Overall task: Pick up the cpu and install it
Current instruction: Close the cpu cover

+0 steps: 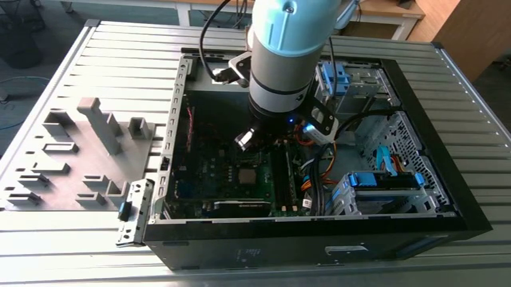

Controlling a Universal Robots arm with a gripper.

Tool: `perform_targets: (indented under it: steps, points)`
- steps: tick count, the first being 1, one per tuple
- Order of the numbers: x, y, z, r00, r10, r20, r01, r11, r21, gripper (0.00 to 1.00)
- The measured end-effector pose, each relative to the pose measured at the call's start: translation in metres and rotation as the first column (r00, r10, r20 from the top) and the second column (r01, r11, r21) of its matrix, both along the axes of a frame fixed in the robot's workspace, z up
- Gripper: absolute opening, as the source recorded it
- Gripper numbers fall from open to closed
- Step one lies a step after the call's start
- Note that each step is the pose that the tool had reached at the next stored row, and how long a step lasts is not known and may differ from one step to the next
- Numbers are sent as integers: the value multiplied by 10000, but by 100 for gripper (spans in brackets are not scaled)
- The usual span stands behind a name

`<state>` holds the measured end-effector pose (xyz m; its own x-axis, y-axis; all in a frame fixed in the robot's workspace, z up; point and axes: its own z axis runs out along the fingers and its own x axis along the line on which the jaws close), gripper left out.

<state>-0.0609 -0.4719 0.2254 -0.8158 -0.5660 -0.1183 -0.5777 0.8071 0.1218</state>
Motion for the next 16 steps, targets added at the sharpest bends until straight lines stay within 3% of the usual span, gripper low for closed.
perform_targets:
  steps: [7,16]
  points:
    - [14,0,-1,9994,333,1,-333,9994,1,11]
    - [44,0,0,9957,931,0,-931,9957,0,11]
